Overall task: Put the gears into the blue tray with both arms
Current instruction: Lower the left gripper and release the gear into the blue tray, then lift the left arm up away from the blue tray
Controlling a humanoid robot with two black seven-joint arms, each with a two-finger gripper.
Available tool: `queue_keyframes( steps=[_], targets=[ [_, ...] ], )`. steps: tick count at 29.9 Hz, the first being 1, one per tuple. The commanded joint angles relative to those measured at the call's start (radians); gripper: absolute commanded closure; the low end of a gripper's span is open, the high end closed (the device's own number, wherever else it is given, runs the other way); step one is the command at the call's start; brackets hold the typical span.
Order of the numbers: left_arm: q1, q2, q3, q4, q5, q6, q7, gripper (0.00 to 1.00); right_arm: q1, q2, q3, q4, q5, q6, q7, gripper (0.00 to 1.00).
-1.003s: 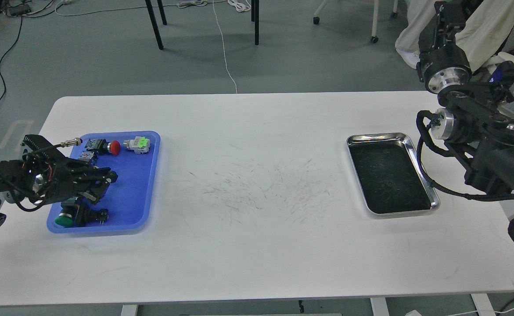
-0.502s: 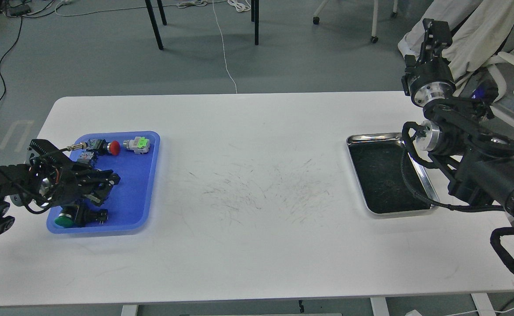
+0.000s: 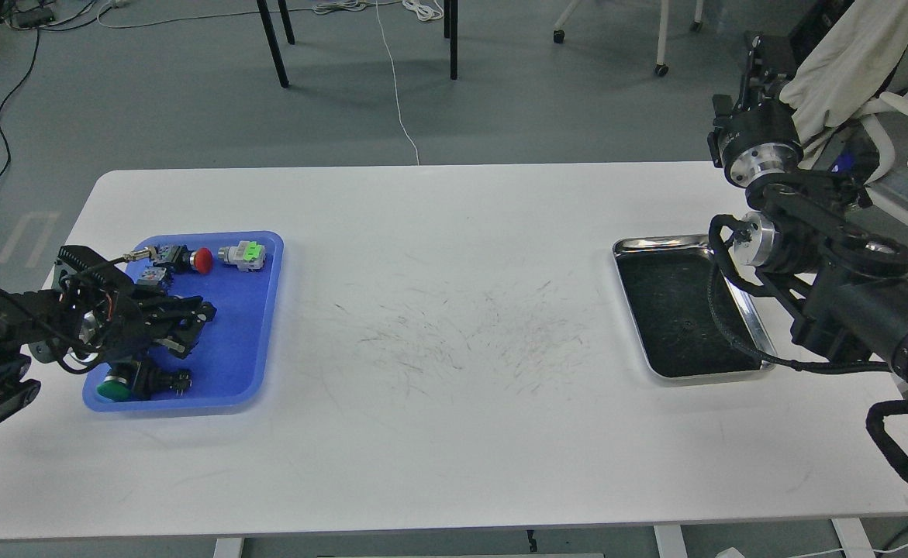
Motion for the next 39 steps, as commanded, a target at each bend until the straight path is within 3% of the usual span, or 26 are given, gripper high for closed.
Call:
queue_keyframes(
  steps=[1, 8, 15, 19, 31, 39],
  targets=[
    [0.000, -0.005, 0.000, 0.006, -0.014, 0.002, 0.000, 0.89, -0.003, 0.000, 0.000, 0.000, 0.000, -0.002, 0.000, 0.05],
    [0.014, -0.047, 0.003, 0.086, -0.053, 0.018, 0.000, 0.87, 0.000, 0.000, -0.002, 0.003, 0.000, -0.002, 0.000, 0.05],
    [0.014, -0.051, 0.004, 0.098, -0.087, 0.017, 0.000, 0.77, -0.003, 0.000, -0.005, 0.012, -0.005, -0.002, 0.001, 0.05],
    [0.012, -0.050, 0.004, 0.097, -0.117, 0.014, 0.000, 0.60, -0.003, 0.000, -0.006, 0.012, -0.005, -0.002, 0.000, 0.05],
    [-0.012, -0.003, -0.013, 0.089, -0.278, 0.005, 0.000, 0.51, -0.006, 0.000, -0.009, 0.012, -0.005, -0.002, 0.001, 0.05],
    [-0.167, 0.099, -0.098, 0.032, -0.661, -0.188, 0.000, 0.49, -0.006, 0.000, -0.009, 0.014, -0.006, -0.005, 0.001, 0.05]
  ],
)
